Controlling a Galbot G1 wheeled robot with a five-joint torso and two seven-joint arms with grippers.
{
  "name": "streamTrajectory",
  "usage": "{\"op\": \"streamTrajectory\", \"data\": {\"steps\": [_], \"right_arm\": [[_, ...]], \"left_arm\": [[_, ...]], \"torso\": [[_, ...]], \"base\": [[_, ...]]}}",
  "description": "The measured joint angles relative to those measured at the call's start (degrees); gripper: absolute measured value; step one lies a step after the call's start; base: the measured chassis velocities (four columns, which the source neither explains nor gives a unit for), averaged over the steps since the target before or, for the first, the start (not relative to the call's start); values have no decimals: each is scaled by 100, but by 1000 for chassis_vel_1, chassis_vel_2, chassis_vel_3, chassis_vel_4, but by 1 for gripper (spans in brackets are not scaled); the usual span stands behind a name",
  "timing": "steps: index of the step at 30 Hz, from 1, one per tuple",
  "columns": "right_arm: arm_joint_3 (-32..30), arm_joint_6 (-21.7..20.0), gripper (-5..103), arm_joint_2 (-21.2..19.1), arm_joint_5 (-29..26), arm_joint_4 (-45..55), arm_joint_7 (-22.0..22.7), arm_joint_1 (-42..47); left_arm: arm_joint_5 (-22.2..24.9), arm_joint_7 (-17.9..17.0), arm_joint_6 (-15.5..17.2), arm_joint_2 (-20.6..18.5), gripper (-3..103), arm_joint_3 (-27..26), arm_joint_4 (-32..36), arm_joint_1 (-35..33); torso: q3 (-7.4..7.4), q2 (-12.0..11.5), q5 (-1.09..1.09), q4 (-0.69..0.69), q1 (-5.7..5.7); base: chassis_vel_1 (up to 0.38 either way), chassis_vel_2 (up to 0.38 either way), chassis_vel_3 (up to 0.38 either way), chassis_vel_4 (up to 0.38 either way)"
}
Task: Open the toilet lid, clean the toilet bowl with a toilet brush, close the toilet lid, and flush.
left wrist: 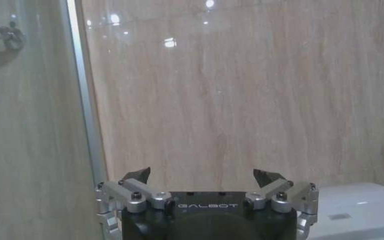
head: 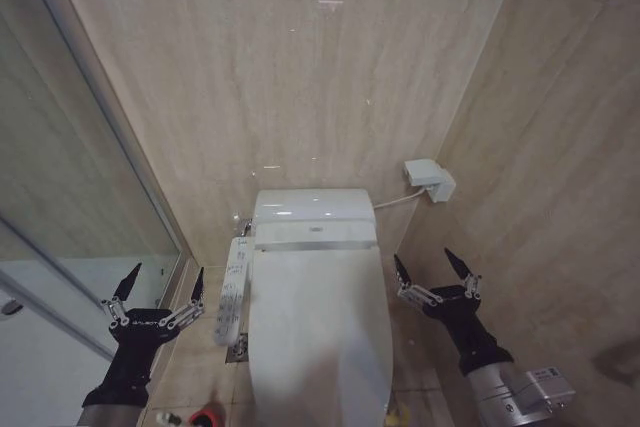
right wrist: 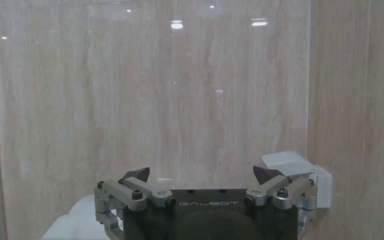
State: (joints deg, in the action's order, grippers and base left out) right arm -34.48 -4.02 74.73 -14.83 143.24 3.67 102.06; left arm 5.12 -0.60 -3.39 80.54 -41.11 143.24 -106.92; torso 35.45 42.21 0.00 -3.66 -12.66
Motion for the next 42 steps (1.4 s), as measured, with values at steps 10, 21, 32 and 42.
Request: {"op": "streamTrajectory", "data": {"steps": [10, 21, 32, 42], "right_arm": [[0, 0, 100, 0, 0, 0, 0, 0], [0, 0, 100, 0, 0, 0, 0, 0], [0, 0, 100, 0, 0, 0, 0, 1], [-1, 0, 100, 0, 0, 0, 0, -1]], "left_arm": [[0, 1, 1, 0, 100, -1, -1, -1], [0, 1, 1, 0, 100, -1, -1, -1], [0, 1, 1, 0, 100, -1, -1, -1], [0, 1, 1, 0, 100, -1, -1, 0]], "torso": [[-1, 0, -2, 0, 3], [-2, 1, -3, -2, 4], [-2, 2, -7, -1, 5], [1, -1, 1, 1, -2]], "base": [[230, -227, -235, 226], [333, -329, -327, 345], [354, -360, -346, 348], [90, -102, -93, 90]]}}
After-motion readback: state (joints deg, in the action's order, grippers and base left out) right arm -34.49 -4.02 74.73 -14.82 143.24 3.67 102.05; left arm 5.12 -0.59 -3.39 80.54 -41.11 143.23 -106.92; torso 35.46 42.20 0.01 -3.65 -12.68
